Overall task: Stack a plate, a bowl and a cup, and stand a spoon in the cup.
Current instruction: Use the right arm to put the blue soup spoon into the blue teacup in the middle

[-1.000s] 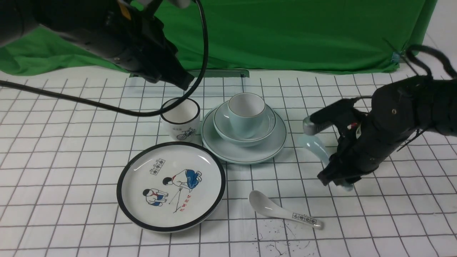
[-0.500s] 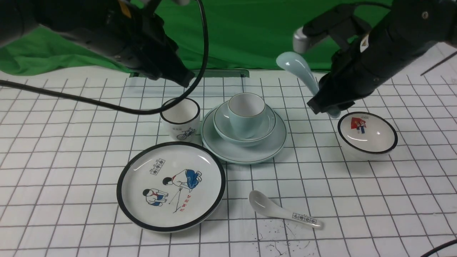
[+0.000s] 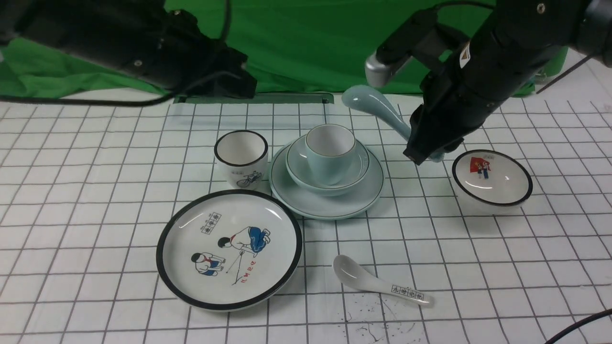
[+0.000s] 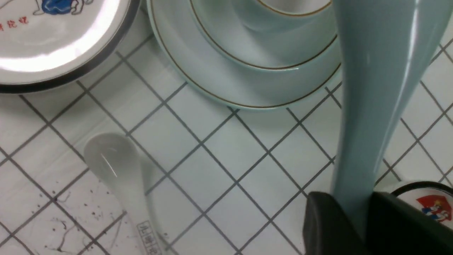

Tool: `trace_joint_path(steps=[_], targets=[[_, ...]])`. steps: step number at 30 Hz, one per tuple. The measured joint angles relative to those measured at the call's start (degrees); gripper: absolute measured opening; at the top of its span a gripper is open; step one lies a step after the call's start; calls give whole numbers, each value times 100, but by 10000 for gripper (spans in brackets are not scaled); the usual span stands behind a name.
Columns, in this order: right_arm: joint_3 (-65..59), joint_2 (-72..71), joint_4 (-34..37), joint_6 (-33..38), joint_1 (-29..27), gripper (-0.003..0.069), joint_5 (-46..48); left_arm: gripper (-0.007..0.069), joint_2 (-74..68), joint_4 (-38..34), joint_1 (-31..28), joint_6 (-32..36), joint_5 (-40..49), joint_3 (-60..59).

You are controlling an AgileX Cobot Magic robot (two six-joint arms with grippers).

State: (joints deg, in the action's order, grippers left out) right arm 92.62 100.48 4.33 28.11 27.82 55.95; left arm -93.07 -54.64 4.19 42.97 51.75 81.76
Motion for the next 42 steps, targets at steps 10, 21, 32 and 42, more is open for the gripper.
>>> trace_joint_path(steps=[10,21,32,42], targets=[[180,9,5,0,0,178,-173,26,-405,-864,-17,525,203,0],[1350,872,-30,-349,26,178,1193,232,-412,-557,29,654,53,0],[1855,1434,-80,-623,56,178,1360,217,-412,-168,29,578,100,0],[1191,1121,-98,-708,62,178,1348,24,-391,205,29,571,-1,0]])
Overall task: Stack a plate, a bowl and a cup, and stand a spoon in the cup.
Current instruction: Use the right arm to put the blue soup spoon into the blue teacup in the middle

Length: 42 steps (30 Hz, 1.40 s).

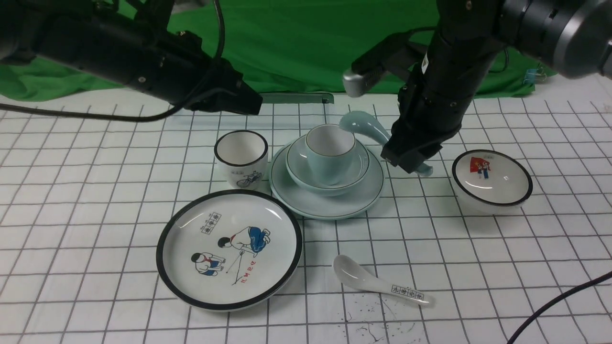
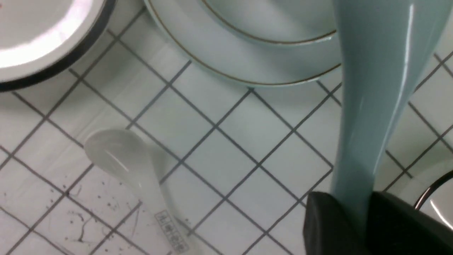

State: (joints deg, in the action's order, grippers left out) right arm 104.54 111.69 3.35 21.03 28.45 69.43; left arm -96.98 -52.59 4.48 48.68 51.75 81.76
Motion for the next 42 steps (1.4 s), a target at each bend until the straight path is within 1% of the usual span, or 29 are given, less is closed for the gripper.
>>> trace_joint_path(steps=[2,5,10,19,26,42], targets=[[-258,-153,0,75,0,178,5,-15,40,50,0,0,-118,0],[-436,-247,0,124,0,178,5,-29,76,69,0,0,-196,0],[-670,-253,-6,188,0,178,3,-30,99,77,0,0,-215,0],[-679,-253,-6,245,0,178,-43,-30,117,87,0,0,-215,0],[-679,-253,-6,258,0,178,-352,-30,117,100,0,0,-215,0],[-275,-253,-29,242,0,178,-466,-30,117,174,0,-6,-237,0]])
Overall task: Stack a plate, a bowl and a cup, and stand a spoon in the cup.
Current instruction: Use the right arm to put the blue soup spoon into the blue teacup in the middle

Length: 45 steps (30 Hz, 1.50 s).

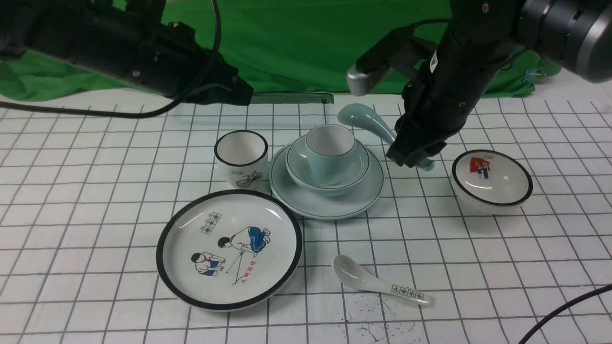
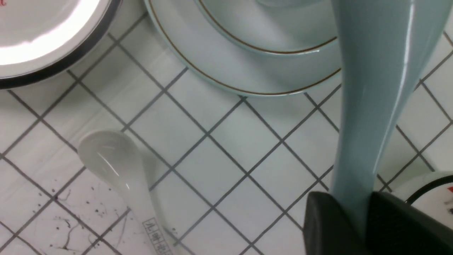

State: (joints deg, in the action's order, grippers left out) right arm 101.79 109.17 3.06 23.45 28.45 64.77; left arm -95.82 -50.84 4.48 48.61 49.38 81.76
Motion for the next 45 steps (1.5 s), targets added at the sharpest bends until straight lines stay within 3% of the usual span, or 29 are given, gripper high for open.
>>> trace_joint_path(steps=[45], targets=[[406,371,-306,67,0,178,-22,-30,0,202,0,-14,-63,0]])
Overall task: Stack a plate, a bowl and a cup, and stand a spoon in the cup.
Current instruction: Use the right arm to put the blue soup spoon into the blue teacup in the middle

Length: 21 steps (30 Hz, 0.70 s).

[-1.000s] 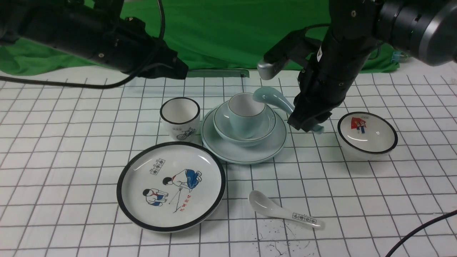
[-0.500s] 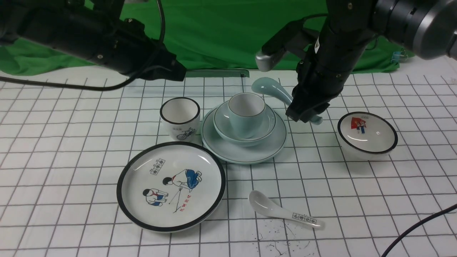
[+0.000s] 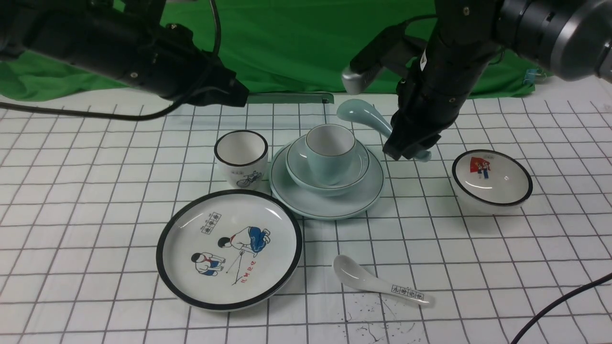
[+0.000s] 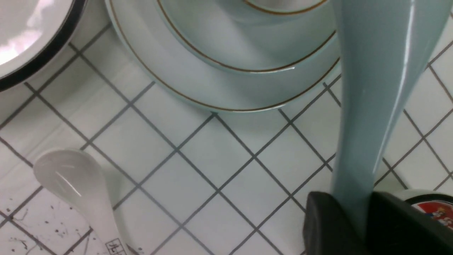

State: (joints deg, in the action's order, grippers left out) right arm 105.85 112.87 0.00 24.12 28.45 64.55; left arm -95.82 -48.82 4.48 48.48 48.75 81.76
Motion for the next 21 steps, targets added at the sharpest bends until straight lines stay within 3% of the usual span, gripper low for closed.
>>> trace_joint_path(steps=[21], targets=[[151,578,0,22,0,178,-117,-30,0,108,0,-7,-47,0]])
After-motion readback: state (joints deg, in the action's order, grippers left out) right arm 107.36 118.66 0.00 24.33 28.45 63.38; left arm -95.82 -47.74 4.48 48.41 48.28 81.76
